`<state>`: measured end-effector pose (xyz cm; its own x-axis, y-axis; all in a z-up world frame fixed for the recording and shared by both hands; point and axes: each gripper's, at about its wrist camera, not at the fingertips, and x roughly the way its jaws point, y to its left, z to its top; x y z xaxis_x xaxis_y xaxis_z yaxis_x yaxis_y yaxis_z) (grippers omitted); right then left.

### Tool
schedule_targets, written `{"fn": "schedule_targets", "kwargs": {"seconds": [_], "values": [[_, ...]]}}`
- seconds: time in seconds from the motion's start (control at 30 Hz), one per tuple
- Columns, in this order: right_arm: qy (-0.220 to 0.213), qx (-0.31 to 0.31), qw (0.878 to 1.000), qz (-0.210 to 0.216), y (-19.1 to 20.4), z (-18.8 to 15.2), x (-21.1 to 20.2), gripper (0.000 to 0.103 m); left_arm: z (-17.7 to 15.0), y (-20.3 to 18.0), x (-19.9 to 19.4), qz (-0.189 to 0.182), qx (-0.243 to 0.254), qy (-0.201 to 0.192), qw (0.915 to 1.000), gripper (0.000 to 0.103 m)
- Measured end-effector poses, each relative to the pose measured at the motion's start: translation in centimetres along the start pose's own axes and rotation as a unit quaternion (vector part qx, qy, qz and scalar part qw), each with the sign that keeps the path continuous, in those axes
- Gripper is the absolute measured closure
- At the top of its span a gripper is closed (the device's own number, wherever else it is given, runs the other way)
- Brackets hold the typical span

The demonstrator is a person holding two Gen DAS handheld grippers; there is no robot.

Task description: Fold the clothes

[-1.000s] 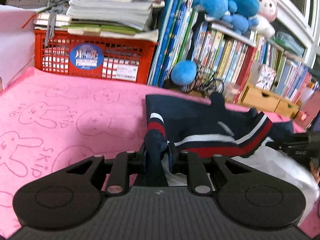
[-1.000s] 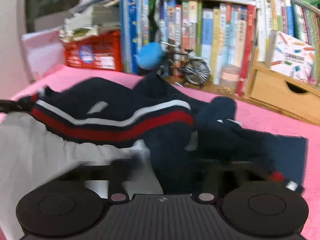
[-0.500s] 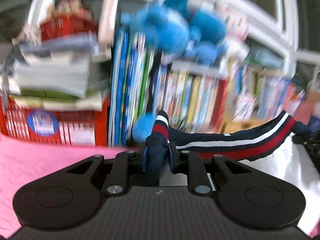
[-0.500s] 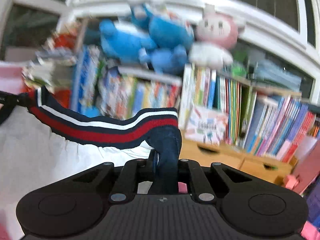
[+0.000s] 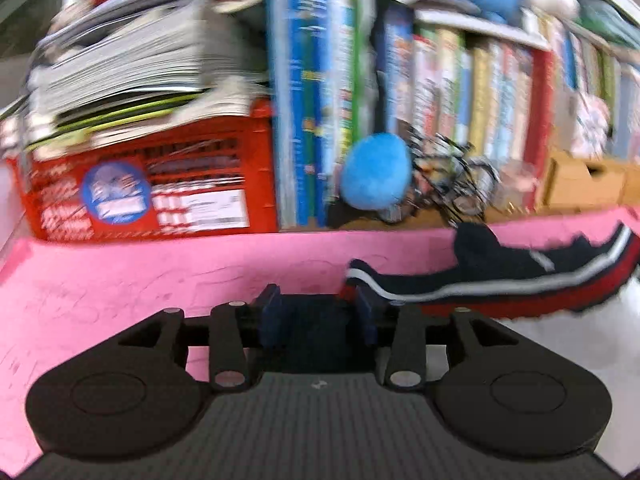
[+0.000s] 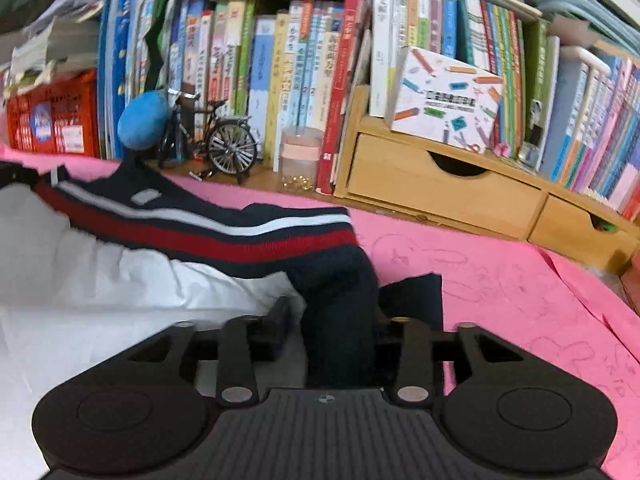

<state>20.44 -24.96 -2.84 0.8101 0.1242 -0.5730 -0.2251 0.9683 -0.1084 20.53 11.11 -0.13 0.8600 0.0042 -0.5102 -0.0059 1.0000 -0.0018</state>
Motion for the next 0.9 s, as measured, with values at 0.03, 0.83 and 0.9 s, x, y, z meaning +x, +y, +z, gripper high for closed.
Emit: {"fn": "schedule_targets", "kwargs": {"seconds": [0.03,0.83,0.9], "values": [[-0.004,0.011,1.000,-0.005,-0.4,0.1,-1.1,0.034,0.1,0.5,-1.0,-0.009,-0.002,-0.007,0.9999,0.057],[0.003,-0.006,0.991,0.136,8.9,-7.7,-12.9,0.005,-10.6,-5.1,-11.5,0.147,0.160,0.007,0.9761,0.014],[0.005,-0.016,0.999,0.038,7.3,-8.2,-13.5,0.006,-10.6,-3.8,-11.1,0.172,0.162,0.010,0.9716,0.014]]}}
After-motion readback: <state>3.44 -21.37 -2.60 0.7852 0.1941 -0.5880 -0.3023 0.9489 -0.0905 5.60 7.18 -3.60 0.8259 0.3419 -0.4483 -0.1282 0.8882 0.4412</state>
